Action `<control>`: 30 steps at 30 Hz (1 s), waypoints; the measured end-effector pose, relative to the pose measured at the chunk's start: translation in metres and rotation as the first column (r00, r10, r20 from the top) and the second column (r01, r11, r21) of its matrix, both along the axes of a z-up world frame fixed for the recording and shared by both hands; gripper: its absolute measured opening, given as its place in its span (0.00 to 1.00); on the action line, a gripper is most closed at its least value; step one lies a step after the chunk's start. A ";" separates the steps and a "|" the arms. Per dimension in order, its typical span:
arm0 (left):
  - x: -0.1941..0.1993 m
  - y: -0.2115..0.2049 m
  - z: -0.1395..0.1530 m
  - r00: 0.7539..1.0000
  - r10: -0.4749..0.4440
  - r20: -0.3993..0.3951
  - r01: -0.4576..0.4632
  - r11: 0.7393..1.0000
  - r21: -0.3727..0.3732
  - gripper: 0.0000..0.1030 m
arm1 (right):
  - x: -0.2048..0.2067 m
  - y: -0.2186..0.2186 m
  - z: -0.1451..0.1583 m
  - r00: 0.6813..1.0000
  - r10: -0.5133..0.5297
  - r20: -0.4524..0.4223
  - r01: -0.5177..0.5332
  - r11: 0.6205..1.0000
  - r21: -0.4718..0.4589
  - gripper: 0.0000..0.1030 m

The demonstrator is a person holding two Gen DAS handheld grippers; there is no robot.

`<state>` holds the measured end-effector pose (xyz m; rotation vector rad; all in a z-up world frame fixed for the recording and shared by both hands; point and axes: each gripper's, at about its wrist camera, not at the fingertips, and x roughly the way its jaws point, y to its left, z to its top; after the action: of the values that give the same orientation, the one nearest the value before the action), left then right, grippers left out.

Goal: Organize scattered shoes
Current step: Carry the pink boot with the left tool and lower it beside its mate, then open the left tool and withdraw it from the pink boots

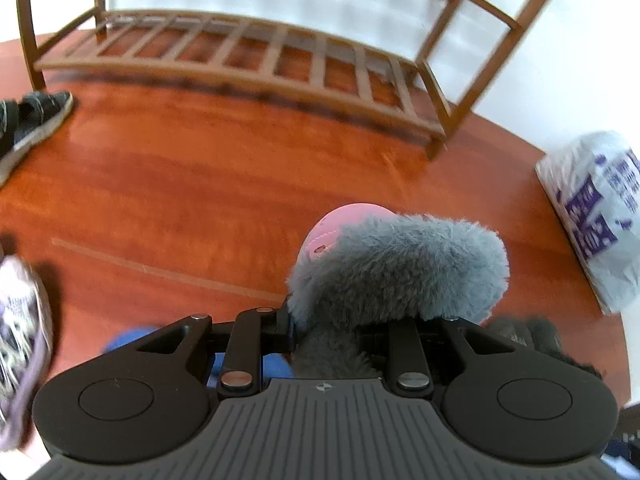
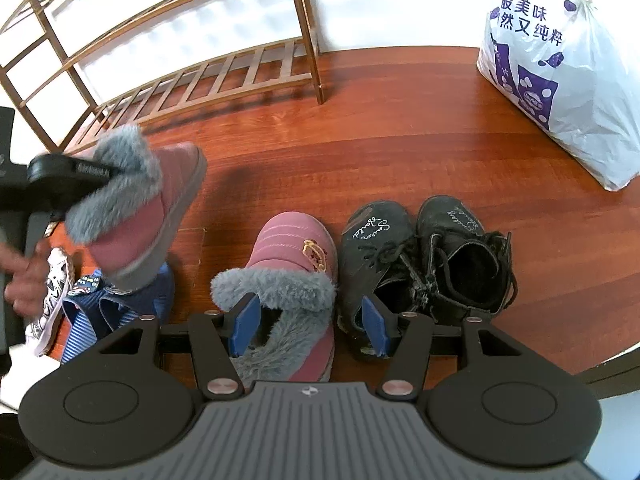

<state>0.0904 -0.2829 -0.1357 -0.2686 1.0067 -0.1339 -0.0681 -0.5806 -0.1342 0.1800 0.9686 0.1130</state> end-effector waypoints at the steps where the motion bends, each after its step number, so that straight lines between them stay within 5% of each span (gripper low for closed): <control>1: -0.006 -0.003 -0.002 1.000 -0.008 -0.007 0.008 1.000 -0.002 0.26 | 0.000 0.000 0.000 1.000 0.001 0.000 -0.001 1.000 -0.001 0.61; 19: -0.055 -0.038 -0.049 0.994 -0.066 -0.082 0.070 0.996 0.056 0.28 | -0.010 0.008 0.001 0.999 0.050 -0.008 -0.051 0.998 -0.031 0.61; 30: -0.064 -0.029 -0.040 0.982 -0.167 -0.092 0.170 0.985 0.032 0.42 | -0.011 0.021 0.005 0.997 0.076 0.007 -0.076 0.997 -0.019 0.61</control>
<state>0.0266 -0.3118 -0.1761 -0.1534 1.1191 -0.2569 -0.0795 -0.5601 -0.1289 0.1251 0.9684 0.1744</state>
